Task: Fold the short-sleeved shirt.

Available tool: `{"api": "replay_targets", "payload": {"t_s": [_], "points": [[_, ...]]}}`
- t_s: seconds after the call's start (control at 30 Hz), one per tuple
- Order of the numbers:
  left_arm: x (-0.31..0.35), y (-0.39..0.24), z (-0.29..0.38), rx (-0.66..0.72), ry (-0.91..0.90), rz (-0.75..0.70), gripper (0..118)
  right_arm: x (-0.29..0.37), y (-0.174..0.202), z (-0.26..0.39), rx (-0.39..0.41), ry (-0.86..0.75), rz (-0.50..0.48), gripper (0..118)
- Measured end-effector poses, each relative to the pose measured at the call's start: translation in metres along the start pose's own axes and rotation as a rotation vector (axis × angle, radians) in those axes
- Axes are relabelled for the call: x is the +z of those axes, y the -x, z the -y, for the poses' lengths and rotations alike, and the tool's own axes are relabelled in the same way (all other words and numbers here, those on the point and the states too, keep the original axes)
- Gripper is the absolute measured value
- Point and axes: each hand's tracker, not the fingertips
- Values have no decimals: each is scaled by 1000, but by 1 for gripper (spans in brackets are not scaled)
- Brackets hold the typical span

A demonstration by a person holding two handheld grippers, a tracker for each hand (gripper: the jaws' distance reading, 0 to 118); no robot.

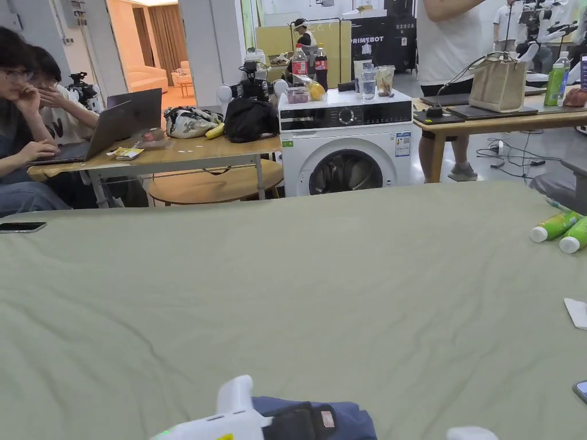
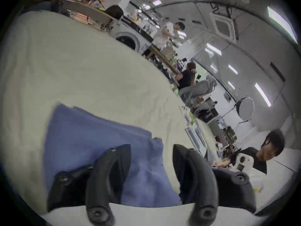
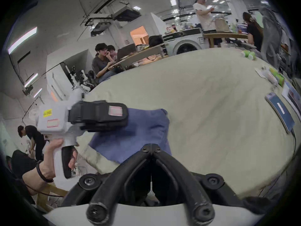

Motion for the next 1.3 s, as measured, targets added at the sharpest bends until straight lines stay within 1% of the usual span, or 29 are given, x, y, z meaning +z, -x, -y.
{"api": "replay_targets", "payload": {"t_s": [0.07,0.1,0.13,0.17,0.2,0.23,0.27,0.3,0.33,0.4,0.43,0.5,0.53,0.6,0.67,0.7,0.77,0.83,0.93,0.97,1.0,1.03,1.07,1.1,1.17,1.23,1.3], "points": [[27,8,-9,9,-36,-18,62,-16,7,-14,-6,28,-29,0],[41,14,-11,19,-62,-34,63,-26,8,-21,-41,43,-80,0],[55,21,-13,38,-86,-47,64,-36,8,-27,-62,69,-107,0],[65,25,-13,66,-99,-53,64,-46,10,-32,-52,81,-87,0],[74,34,-13,98,-96,-57,64,-58,15,-35,11,105,-24,0],[82,41,-13,124,-93,-60,64,-71,19,-37,83,149,60,0],[87,46,-12,134,-96,-72,64,-86,21,-36,133,229,115,0],[90,49,-10,141,-106,-93,64,-104,20,-30,166,338,139,0],[92,53,-9,144,-110,-113,64,-116,17,-21,174,374,105,0],[90,61,-6,159,-104,-93,64,-108,14,-17,153,274,95,0],[84,64,-6,176,-88,-38,64,-103,13,-19,119,277,90,0],[70,68,-6,160,-57,4,64,-106,9,-17,99,278,80,0],[61,69,-7,147,-26,-12,64,-105,5,-20,94,281,71,0],[43,69,-8,113,38,-90,64,-103,2,-21,64,286,55,0],[25,73,-4,98,89,-104,63,-104,2,-21,65,287,52,0],[17,76,-3,120,102,-83,56,-103,2,-21,64,285,51,0],[10,77,3,163,99,-30,38,-103,2,-18,67,277,52,0],[13,71,3,121,78,-109,36,-101,2,-18,67,267,51,0],[22,68,0,121,79,-104,35,-92,7,-21,76,248,45,0],[29,68,-4,149,72,-109,35,-86,12,-24,75,213,36,0],[43,68,-5,203,7,-86,35,-77,18,-27,68,153,3,0],[56,68,-8,218,-36,-53,35,-71,25,-32,56,102,-54,0],[72,70,-16,201,-59,-45,35,-67,33,-37,46,70,-96,0],[95,73,-25,185,-88,-74,35,-67,44,-45,43,50,-132,0],[136,83,-38,175,-152,-148,35,-79,69,-60,86,64,-188,0],[184,110,-49,202,-222,-208,35,-104,105,-74,153,74,-235,0],[227,133,-57,211,-286,-298,35,-133,142,-81,210,99,-287,0]]}}
